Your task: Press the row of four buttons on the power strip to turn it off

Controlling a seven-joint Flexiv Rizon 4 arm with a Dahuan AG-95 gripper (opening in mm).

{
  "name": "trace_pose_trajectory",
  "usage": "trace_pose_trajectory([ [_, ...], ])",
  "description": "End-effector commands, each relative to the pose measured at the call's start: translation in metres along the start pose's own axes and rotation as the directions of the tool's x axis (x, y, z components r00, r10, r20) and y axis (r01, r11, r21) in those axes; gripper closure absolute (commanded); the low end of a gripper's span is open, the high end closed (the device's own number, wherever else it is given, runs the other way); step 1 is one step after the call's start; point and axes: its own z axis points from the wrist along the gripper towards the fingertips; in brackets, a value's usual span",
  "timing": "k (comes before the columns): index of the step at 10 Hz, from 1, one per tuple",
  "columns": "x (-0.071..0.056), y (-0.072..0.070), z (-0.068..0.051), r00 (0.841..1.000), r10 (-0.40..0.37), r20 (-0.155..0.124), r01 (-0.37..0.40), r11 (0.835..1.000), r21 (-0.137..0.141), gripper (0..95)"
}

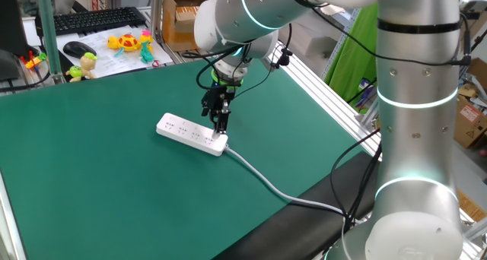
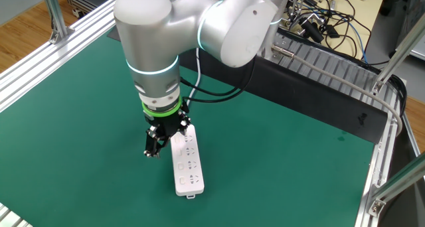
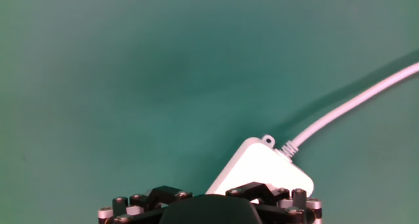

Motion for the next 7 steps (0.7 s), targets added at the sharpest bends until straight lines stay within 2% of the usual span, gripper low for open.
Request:
trace_pose_trajectory([
  [1, 0.001, 0.006, 0.002, 1.000, 0.006, -0.003, -0.006, 1.000, 0.001, 0.0],
  [7, 0.006, 0.016, 0.005, 1.000, 0.007, 0.004, -0.007, 1.000, -0.001, 0.0],
])
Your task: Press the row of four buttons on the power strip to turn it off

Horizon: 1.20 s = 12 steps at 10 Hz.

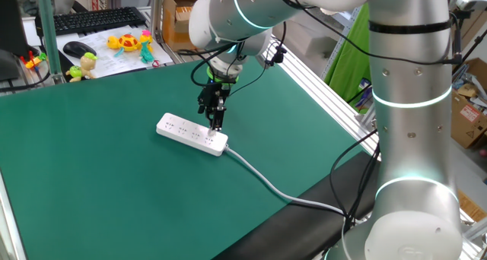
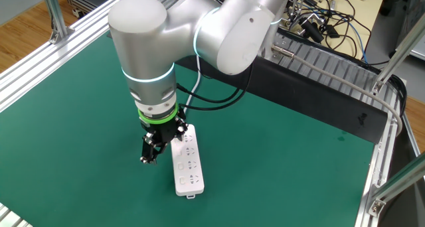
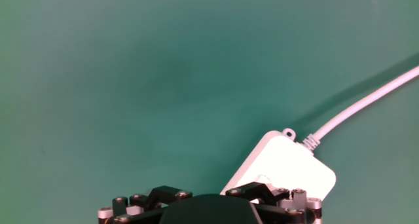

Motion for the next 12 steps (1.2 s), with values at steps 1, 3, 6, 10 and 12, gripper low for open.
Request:
trace_pose_trajectory([
  [1, -0.0004, 0.0009, 0.0024, 1.000, -0.007, 0.003, 0.007, 1.000, 0.000, 0.0],
  [3, -0.0048, 0.0036, 0.0019, 1.000, -0.009, -0.007, 0.009, 1.000, 0.002, 0.0],
  [6, -0.0057, 0.0049, 0.0055, 1.000, 0.006, -0.010, -0.006, 1.000, -0.002, 0.0],
  [10, -0.0057, 0.0052, 0.0053, 1.000, 0.026, -0.013, -0.026, 1.000, 0.002, 0.0],
  [12, 0.0006, 0.0078, -0.0010, 1.000, 0.027, -0.013, -0.027, 1.000, 0.006, 0.0],
])
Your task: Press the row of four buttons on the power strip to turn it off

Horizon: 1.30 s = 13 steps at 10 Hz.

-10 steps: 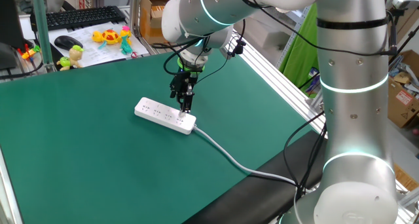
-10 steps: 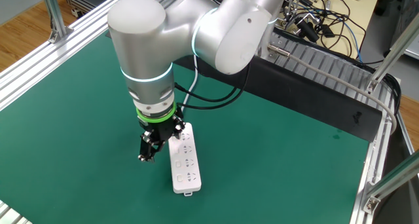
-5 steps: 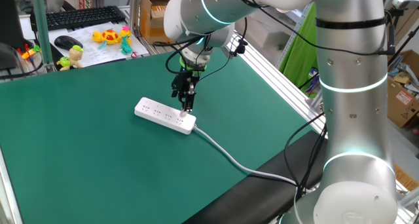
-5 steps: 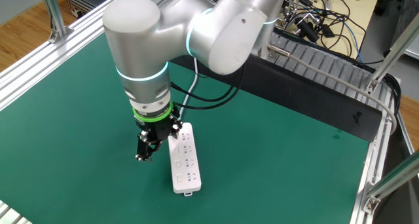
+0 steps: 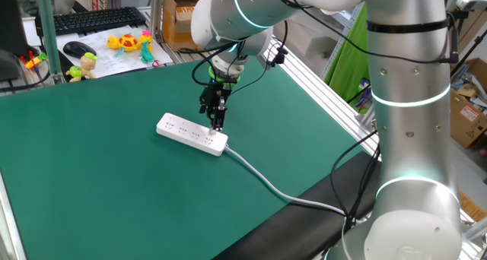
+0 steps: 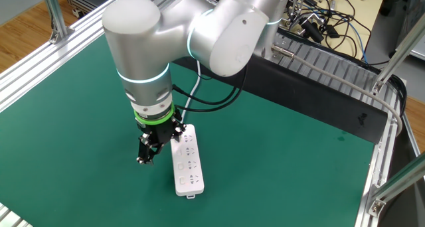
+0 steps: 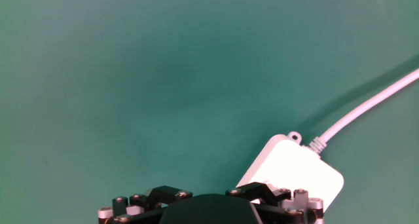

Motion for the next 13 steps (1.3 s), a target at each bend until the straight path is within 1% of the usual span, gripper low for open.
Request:
trace_pose_trajectory([
  [1, 0.006, 0.002, -0.007, 1.000, 0.006, -0.004, -0.006, 1.000, 0.004, 0.0],
  [2, 0.007, 0.004, -0.005, 1.000, -0.001, -0.003, 0.001, 1.000, 0.000, 0.0],
  [4, 0.010, 0.008, 0.002, 1.000, -0.006, 0.005, 0.006, 1.000, -0.007, 0.0],
  [5, 0.013, 0.010, 0.002, 1.000, -0.009, -0.004, 0.009, 1.000, -0.006, 0.0],
  [6, 0.013, 0.012, 0.000, 1.000, -0.004, -0.004, 0.004, 1.000, -0.005, 0.0],
  [7, 0.015, 0.017, -0.003, 1.000, 0.005, -0.012, -0.005, 1.000, -0.004, 0.0],
  [8, 0.015, 0.019, -0.003, 1.000, 0.007, -0.016, -0.007, 1.000, -0.002, 0.0],
  [9, 0.016, 0.021, 0.003, 1.000, 0.006, -0.014, -0.006, 1.000, -0.006, 0.0],
  [10, 0.017, 0.022, 0.004, 1.000, 0.009, -0.013, -0.009, 1.000, -0.007, 0.0],
  [11, 0.021, 0.023, 0.002, 1.000, 0.021, -0.021, -0.021, 1.000, -0.005, 0.0],
  [12, 0.024, 0.023, -0.002, 0.999, 0.035, -0.019, -0.035, 0.999, -0.005, 0.0],
  [13, 0.027, 0.023, -0.002, 0.999, 0.036, -0.016, -0.036, 0.999, -0.005, 0.0],
])
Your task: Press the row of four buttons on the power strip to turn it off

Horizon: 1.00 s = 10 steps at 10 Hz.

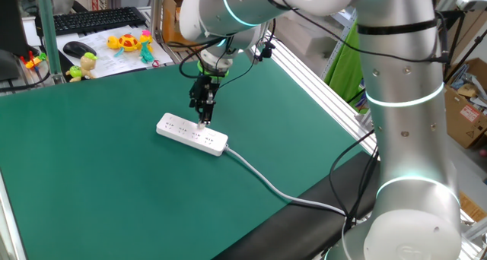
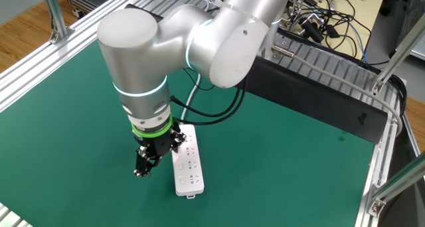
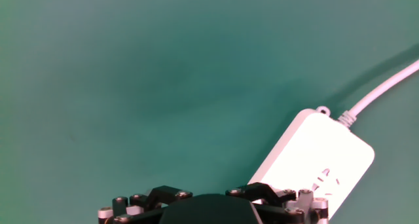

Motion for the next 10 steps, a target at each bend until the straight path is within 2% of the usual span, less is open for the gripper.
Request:
trace_pose_trajectory([
  [1, 0.0038, 0.0004, 0.0028, 1.000, 0.007, 0.010, -0.007, 1.000, -0.005, 0.0],
  [2, 0.0045, 0.0012, 0.0067, 1.000, 0.004, 0.019, -0.003, 1.000, -0.010, 0.0],
  [4, 0.0038, 0.0031, 0.0068, 1.000, 0.001, 0.017, -0.001, 1.000, -0.009, 0.0],
  [7, -0.0036, 0.0073, 0.0107, 1.000, 0.013, -0.012, -0.013, 1.000, -0.003, 0.0],
  [10, -0.0041, 0.0076, 0.0114, 1.000, 0.016, -0.010, -0.016, 1.000, -0.001, 0.0],
])
